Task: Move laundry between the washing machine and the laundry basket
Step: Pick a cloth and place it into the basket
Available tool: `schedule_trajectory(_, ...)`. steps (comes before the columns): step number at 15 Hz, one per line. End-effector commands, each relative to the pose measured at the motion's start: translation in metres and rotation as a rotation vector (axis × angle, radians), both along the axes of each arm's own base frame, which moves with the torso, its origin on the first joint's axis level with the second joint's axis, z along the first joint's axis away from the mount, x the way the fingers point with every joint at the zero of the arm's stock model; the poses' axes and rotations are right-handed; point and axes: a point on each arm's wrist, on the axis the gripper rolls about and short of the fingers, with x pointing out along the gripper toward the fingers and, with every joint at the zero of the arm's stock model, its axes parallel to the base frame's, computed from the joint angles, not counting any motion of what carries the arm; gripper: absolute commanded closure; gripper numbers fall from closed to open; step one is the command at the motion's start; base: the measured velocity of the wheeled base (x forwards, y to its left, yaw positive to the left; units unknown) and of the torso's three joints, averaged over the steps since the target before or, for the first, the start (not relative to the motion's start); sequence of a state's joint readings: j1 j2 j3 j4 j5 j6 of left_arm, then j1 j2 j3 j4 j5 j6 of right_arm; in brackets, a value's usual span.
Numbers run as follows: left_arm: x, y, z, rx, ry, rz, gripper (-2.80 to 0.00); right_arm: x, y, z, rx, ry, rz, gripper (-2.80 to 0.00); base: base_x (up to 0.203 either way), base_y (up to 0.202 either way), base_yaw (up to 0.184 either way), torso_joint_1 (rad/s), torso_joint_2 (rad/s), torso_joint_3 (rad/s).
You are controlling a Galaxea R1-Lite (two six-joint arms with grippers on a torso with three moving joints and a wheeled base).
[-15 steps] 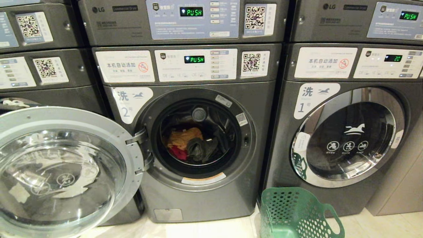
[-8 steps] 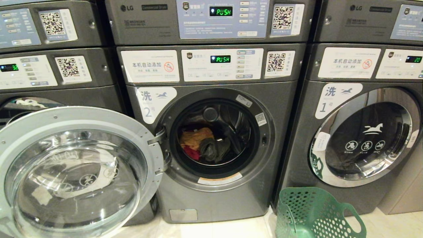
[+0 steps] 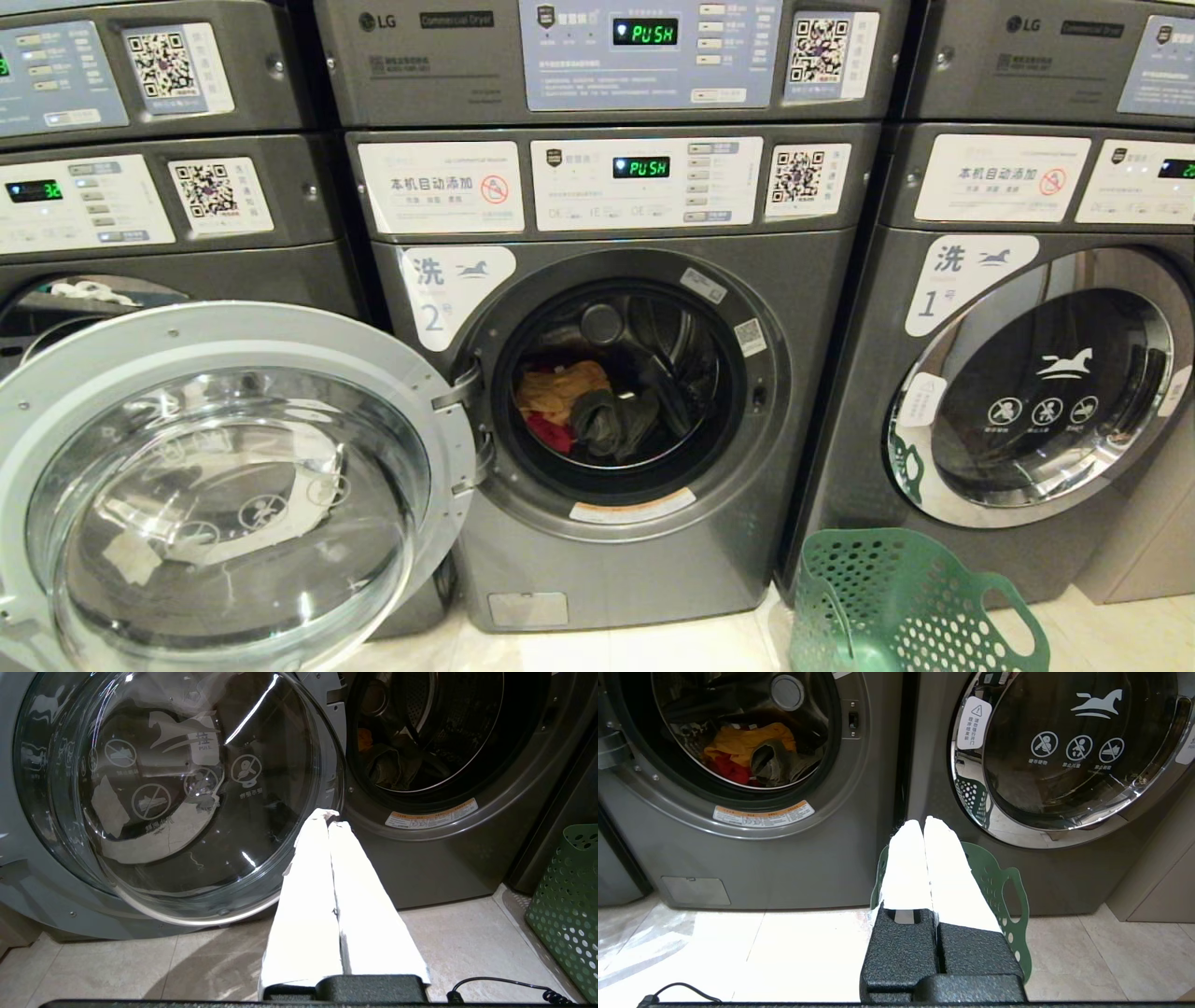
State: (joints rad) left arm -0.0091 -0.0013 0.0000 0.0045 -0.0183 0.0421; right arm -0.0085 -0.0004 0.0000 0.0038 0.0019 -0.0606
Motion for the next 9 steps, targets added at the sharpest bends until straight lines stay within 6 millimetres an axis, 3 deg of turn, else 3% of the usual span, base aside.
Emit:
schedule_trajectory(1, 0.0001, 0.0000, 0.0000, 0.001, 0.001, 0.000, 0.00, 0.0001, 0.0000, 0.0001, -0.002, 0.001, 0.002, 0.00, 0.000, 0.000, 0.000, 0.000, 0.00, 0.000)
schedule_trajectory(9, 0.0001, 0.0000, 0.0000, -0.001, 0.001, 0.000, 0.00, 0.0001, 0.0000, 0.0001, -0.003, 0.001, 0.003, 0.00, 0.000, 0.000, 0.000, 0.000, 0.00, 0.000)
